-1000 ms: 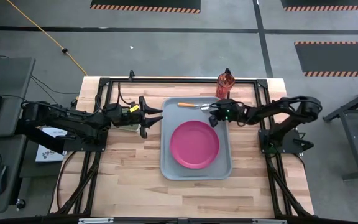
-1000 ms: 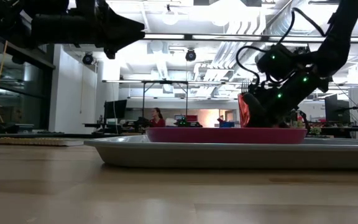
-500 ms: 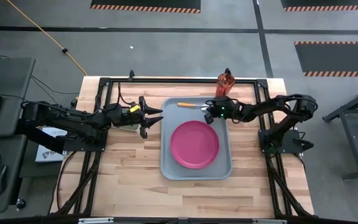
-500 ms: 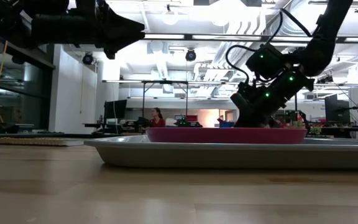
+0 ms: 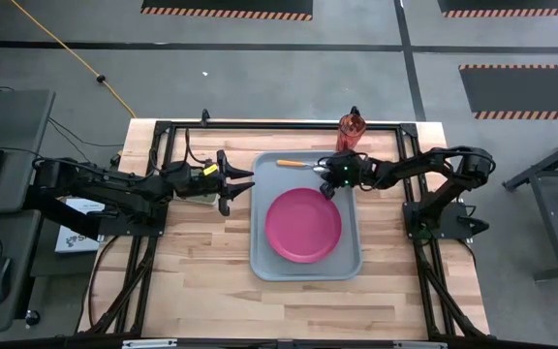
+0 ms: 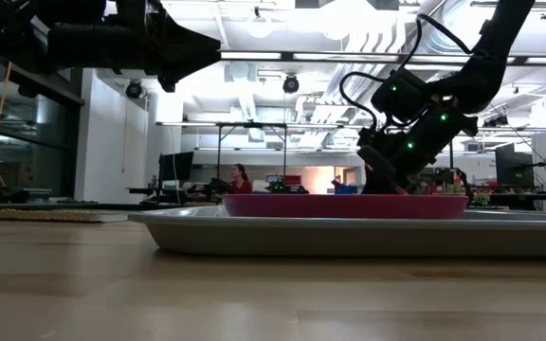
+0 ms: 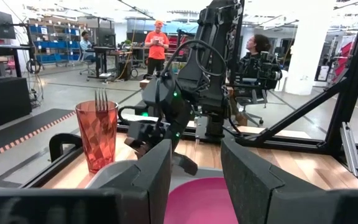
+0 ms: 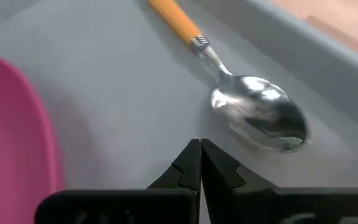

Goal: Pick and place plate/cup/fork/spoon on tray
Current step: Put the spoon on the tray at the top of the plate, then put the fork on the tray at the top of the plate

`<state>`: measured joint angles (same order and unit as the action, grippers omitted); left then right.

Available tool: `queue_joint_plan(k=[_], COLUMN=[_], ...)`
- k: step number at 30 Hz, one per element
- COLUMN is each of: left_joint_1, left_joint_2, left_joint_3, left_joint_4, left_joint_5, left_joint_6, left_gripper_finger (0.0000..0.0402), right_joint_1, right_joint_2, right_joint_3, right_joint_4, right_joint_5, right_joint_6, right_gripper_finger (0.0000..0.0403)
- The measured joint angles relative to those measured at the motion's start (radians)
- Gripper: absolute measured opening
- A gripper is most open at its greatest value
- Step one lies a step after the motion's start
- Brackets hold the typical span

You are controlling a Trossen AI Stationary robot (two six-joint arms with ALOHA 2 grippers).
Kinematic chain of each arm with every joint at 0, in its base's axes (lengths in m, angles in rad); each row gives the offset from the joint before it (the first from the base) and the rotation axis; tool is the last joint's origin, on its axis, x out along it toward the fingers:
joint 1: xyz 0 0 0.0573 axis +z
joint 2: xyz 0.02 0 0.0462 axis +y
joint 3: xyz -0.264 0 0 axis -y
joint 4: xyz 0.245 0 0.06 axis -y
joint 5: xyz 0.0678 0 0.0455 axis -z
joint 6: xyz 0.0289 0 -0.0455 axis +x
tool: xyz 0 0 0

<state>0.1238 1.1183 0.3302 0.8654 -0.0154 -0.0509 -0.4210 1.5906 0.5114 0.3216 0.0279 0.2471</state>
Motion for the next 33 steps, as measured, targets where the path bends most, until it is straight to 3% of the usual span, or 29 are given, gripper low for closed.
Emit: queue_joint_plan(k=[16,20,23,27,33], left_joint_1=[0.0,0.0,0.0,0.0,0.0], left_joint_2=[0.0,0.0,0.0,0.0,0.0], left_joint_3=[0.0,0.0,0.0,0.0,0.0], left_joint_4=[0.0,-0.001,-0.001,-0.006,-0.008], left_joint_5=[0.0,0.0,0.0,0.0,0.0], left_joint_6=[0.0,0.001,0.001,0.001,0.002], left_gripper_finger=[0.0131,0.0131,0.0131,0.0131,0.0131], right_joint_1=[0.0,0.0,0.0,0.013,0.019], right_joint_2=[0.0,0.0,-0.019,-0.128,-0.415], right_joint_3=[0.0,0.0,0.0,0.0,0.0], right_joint_4=[0.002,0.002,0.002,0.001,0.018], right_joint_5=[0.183,0.183,0.099,0.024,0.024], right_joint_6=[0.001,-0.002,-0.005,-0.026,-0.046], right_gripper_finger=[0.0,0.0,0.0,0.0,0.0])
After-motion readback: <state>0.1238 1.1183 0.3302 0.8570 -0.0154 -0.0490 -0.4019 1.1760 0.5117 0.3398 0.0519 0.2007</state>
